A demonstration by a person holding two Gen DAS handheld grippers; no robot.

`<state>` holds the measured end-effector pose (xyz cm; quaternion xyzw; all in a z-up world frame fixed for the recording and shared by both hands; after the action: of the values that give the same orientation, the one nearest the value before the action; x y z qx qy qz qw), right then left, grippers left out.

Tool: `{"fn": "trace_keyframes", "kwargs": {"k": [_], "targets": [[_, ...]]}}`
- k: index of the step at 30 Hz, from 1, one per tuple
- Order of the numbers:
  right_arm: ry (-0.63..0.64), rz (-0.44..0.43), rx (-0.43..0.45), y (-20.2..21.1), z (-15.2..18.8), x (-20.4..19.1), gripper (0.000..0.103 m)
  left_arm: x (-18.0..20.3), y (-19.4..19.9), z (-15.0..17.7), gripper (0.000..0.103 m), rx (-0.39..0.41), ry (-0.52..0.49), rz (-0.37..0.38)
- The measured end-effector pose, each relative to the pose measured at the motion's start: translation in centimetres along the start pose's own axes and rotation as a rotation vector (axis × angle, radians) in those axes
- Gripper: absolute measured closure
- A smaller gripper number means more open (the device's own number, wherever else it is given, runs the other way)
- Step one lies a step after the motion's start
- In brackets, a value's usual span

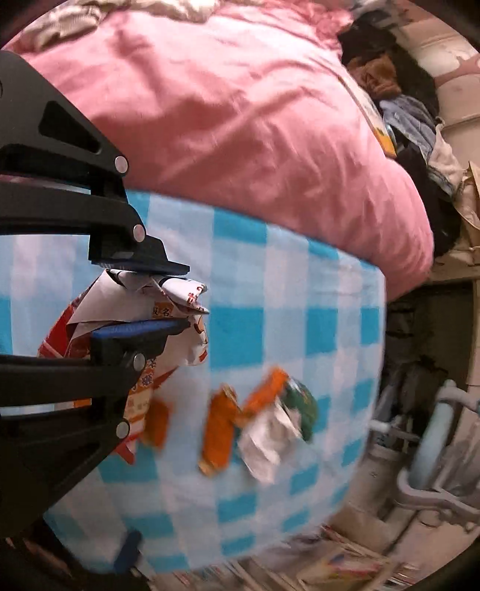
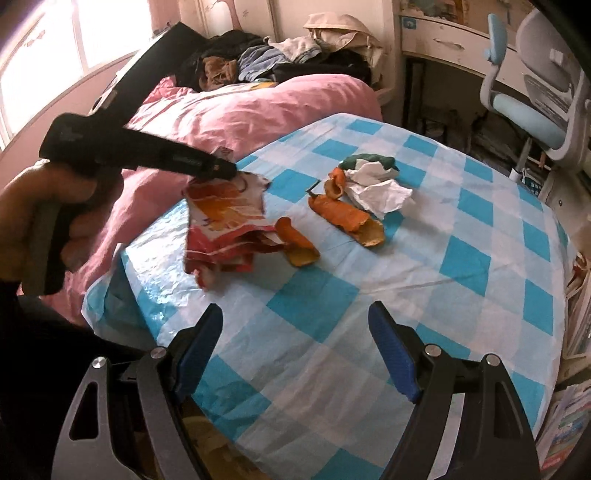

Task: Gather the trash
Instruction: 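Grasp the orange snack wrapper with the left gripper while the right gripper grasps an orange peel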

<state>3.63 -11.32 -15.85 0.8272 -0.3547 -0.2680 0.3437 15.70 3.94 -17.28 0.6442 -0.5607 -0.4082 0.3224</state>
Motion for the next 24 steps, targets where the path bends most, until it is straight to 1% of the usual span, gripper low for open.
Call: {"fn": "trace_keyframes", "kwargs": {"k": [2,6,9,10,13,15,18,20,21,23,24], "targets": [[0.014,0.018,0.009,-0.3,-0.5,0.0,0.026,-0.1,-0.5,0.2,0.081,-0.015,-0.015,-0.011],[0.044,0.043,0.042,-1.1,-2.6,0.8,0.027,0.9,0.0,-0.3,0.081,0.01,-0.041,0.021],[0.057,0.022,0.048,-2.4,-4.0,1.6,0.032,0.5,0.2,-0.4,0.081,0.024,-0.055,-0.002],[0.055,0.001,0.039,-3.0,-4.4,1.8,0.037,0.4,0.3,-0.5,0.081,0.028,-0.054,-0.011],[0.06,-0.018,0.0,-4.8,-4.8,2.0,0.046,-0.6,0.7,-0.8,0.081,0.04,-0.035,-0.02],[0.072,-0.032,-0.025,-6.0,-4.7,1.6,0.047,-0.9,0.9,-0.9,0.081,0.045,-0.037,-0.032],[0.129,-0.016,-0.064,-7.8,-4.4,0.7,0.05,-0.6,0.9,-1.0,0.081,0.049,-0.053,-0.038],[0.137,-0.021,-0.092,-8.8,-4.0,0.5,0.056,-0.5,0.9,-0.9,0.081,0.047,-0.06,-0.04],[0.138,-0.028,-0.089,-8.8,-4.0,0.4,0.059,-0.5,0.7,-0.9,0.081,0.043,-0.063,-0.041],[0.143,-0.033,-0.1,-8.5,-3.8,0.3,0.079,-0.6,0.6,-0.8,0.081,0.039,-0.062,-0.043],[0.15,-0.022,-0.104,-8.2,-3.6,0.4,0.079,-0.6,0.6,-0.8,0.081,0.037,-0.059,-0.044]]}}
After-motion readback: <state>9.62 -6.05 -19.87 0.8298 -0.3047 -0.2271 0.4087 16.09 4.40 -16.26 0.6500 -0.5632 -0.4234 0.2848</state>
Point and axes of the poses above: each gripper's, at about its wrist camera, not at the fingertips, and y roughly against the way its jaws point, x to its right, z to its underside, the point moved 9 cm from there along -y, roughly the way its jaws point, and after that the axes turned 5 degrees about -z, right-handed, at the moved point
